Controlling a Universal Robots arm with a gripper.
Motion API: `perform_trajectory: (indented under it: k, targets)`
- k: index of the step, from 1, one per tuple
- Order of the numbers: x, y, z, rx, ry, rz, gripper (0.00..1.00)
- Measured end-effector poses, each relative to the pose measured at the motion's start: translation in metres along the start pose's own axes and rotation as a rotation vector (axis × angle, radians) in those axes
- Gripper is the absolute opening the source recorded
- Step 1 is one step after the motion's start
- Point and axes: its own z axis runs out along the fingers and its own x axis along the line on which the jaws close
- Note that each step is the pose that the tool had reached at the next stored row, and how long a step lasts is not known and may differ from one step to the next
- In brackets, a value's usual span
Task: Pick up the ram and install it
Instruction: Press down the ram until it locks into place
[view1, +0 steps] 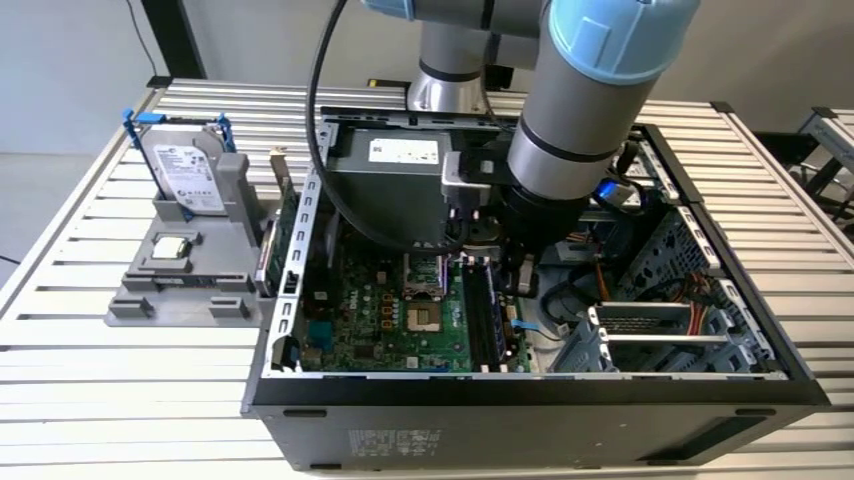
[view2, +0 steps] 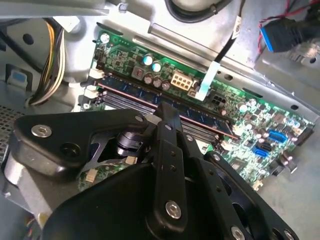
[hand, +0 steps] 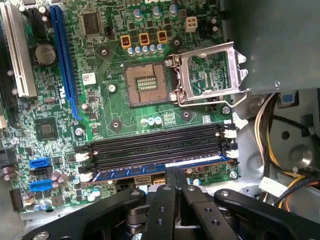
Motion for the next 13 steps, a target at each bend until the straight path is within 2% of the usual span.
perform_trajectory:
  k: [3, 6, 10, 13]
  targets:
    - [0.0, 0.0, 0.0021, 0.0011, -0.0013, -0.039, 0.0]
    - [0.0003, 0.0004, 0.0044, 0.0096, -0.0034, -0.068, 0.0]
    - [0.0007, 0.0013, 0.0053, 0.0115, -0.003, -0.072, 0.0]
    - [0.0059, 0.0006, 0.0072, 0.0116, -0.0036, -0.072, 0.0]
